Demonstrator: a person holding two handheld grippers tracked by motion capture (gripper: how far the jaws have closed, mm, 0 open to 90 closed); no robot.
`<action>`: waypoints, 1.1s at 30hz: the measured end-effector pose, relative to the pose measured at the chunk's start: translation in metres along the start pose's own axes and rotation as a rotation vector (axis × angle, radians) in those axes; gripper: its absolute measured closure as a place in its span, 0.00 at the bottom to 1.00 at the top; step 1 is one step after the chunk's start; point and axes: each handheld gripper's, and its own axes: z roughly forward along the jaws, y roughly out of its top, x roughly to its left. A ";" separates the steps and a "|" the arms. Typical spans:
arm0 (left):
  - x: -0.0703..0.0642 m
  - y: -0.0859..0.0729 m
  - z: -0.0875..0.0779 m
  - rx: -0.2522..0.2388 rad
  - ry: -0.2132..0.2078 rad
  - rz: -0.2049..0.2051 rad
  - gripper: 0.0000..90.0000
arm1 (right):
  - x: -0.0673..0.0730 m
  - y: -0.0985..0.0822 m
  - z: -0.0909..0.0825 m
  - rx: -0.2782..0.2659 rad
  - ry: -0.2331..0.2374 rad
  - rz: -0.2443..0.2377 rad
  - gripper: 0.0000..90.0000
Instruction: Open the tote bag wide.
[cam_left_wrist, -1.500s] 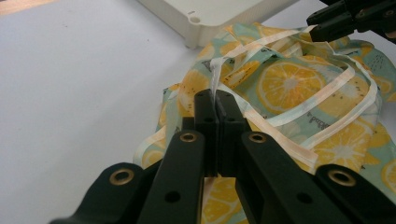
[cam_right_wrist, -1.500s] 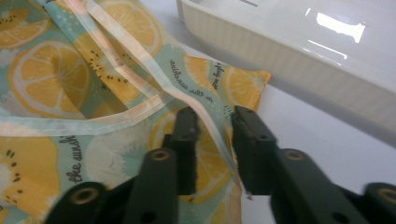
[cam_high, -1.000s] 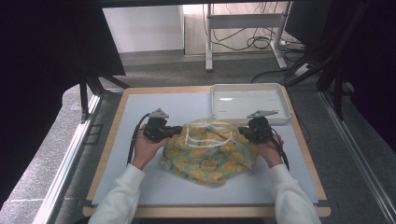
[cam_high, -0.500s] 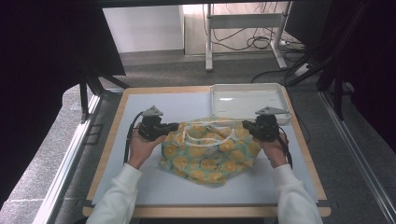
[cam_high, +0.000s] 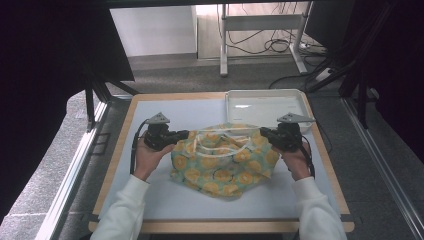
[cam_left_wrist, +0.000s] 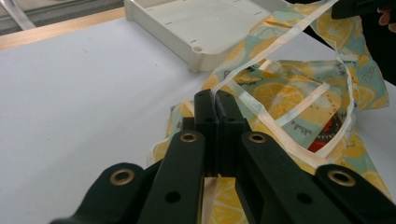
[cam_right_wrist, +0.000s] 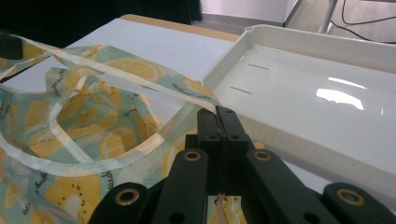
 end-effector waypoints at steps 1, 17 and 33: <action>-0.001 0.000 -0.001 -0.004 -0.002 0.001 1.00 | 0.000 0.000 -0.001 0.000 0.002 0.000 0.99; -0.009 -0.011 -0.018 0.002 -0.012 0.027 1.00 | 0.010 -0.002 -0.012 -0.013 0.063 -0.006 0.99; -0.020 -0.014 -0.025 -0.006 -0.017 0.046 1.00 | 0.019 -0.004 -0.027 -0.046 0.083 -0.009 0.99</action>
